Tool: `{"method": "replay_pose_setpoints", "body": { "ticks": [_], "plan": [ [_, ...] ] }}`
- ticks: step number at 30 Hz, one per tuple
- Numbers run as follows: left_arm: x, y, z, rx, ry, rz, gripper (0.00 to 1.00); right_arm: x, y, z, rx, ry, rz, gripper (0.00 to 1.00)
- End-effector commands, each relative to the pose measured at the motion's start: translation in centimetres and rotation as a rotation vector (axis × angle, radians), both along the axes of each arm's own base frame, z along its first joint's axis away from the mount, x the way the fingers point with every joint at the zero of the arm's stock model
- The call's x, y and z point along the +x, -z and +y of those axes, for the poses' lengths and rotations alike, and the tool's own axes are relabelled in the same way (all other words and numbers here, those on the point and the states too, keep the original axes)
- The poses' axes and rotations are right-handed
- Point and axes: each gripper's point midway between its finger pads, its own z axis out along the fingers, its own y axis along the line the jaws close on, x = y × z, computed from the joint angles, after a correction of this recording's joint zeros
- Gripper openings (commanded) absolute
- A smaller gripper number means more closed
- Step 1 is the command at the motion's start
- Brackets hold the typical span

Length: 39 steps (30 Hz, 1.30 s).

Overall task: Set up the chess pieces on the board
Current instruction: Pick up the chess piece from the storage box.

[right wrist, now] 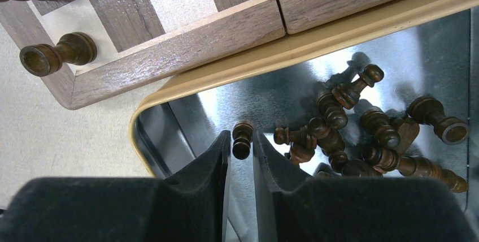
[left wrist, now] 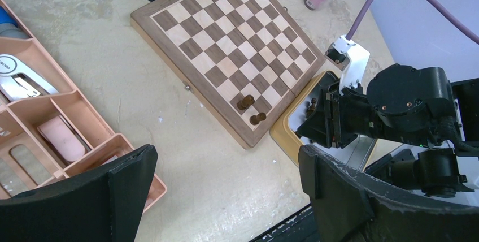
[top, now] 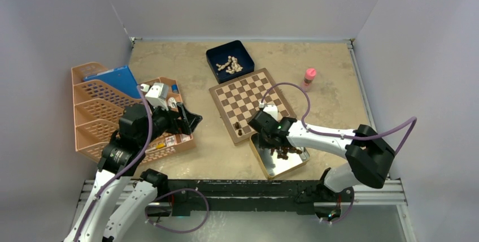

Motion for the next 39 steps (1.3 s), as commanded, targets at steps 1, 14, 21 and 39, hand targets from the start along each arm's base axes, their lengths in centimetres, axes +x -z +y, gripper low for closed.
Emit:
{"method": "replay_pose_setpoints", "body": {
  "ticks": [1,14,21,39],
  "plan": [
    [0.4,-1.0,-0.1,-0.014,0.003,-0.043,0.97,0.2,0.0,0.0,0.0,0.015,-0.004,0.22],
    [0.4,-1.0,-0.1,-0.015,-0.001,-0.044,0.97,0.0,-0.7,-0.6,-0.026,0.016,-0.001,0.13],
    [0.5,-0.9,-0.2,-0.013,0.006,-0.041,0.97,0.5,-1.6,-0.6,-0.018,0.026,-0.028,0.13],
    [0.4,-0.9,-0.2,-0.014,0.005,-0.041,0.97,-0.4,-0.8,-0.9,-0.011,0.024,0.001,0.24]
  ]
}}
